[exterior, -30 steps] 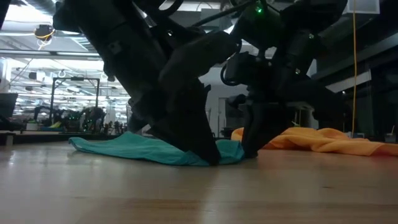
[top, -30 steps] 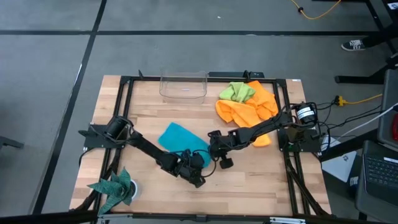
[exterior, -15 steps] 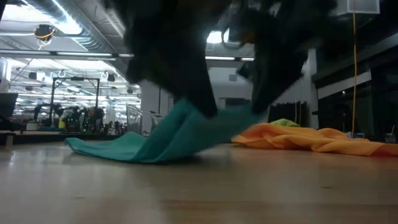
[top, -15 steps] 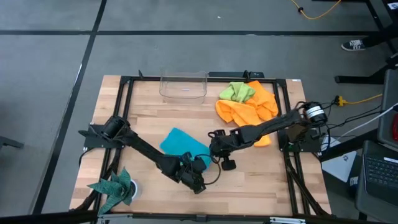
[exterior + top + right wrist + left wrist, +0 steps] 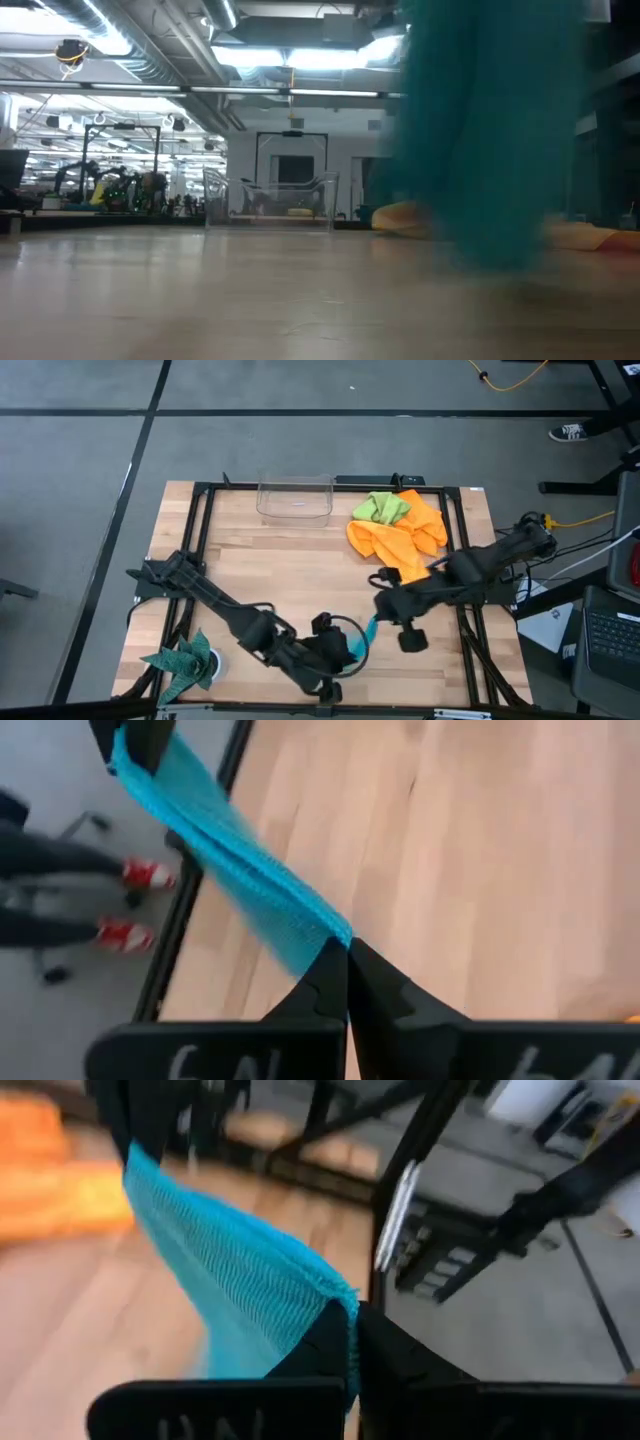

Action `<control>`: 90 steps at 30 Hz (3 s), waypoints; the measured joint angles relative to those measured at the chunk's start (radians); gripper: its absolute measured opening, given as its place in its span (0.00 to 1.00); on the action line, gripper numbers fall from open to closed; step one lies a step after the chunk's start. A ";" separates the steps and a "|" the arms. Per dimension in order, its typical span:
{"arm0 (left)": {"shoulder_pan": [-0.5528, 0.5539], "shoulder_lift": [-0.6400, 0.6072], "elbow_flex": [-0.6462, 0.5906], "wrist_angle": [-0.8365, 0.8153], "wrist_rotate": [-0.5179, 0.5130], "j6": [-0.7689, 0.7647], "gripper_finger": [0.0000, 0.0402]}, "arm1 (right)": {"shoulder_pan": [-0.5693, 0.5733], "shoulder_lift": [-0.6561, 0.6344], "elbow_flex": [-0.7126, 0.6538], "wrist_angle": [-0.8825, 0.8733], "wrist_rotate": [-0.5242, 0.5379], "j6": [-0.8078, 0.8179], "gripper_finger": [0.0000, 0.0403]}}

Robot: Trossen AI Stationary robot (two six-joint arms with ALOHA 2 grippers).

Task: Fold microfiber towels
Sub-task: Fold the blue microfiber cloth

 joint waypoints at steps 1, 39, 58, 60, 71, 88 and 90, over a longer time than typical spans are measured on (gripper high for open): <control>-0.005 0.000 0.022 -0.006 -0.018 0.032 0.00 | 0.012 -0.003 0.025 -0.003 0.041 -0.002 0.00; 0.036 0.005 -0.446 -0.009 -0.056 -0.207 0.00 | -0.195 0.358 -0.231 0.319 0.133 -0.316 0.00; 0.051 0.134 -0.471 0.342 0.016 -0.153 0.02 | -0.087 0.359 -0.438 0.406 0.112 -0.314 0.03; 0.057 0.137 -0.471 0.366 0.052 -0.156 0.06 | -0.087 0.359 -0.439 0.403 0.115 -0.313 0.06; 0.091 0.148 -0.471 0.500 0.157 -0.187 0.36 | -0.087 0.358 -0.420 0.286 0.076 -0.311 0.18; 0.089 -0.066 -0.468 0.307 0.276 -0.263 0.39 | -0.091 0.099 -0.355 -0.015 0.016 -0.015 0.30; 0.088 -0.113 -0.468 0.241 0.248 -0.260 0.39 | -0.091 0.027 -0.355 -0.014 0.017 0.063 0.30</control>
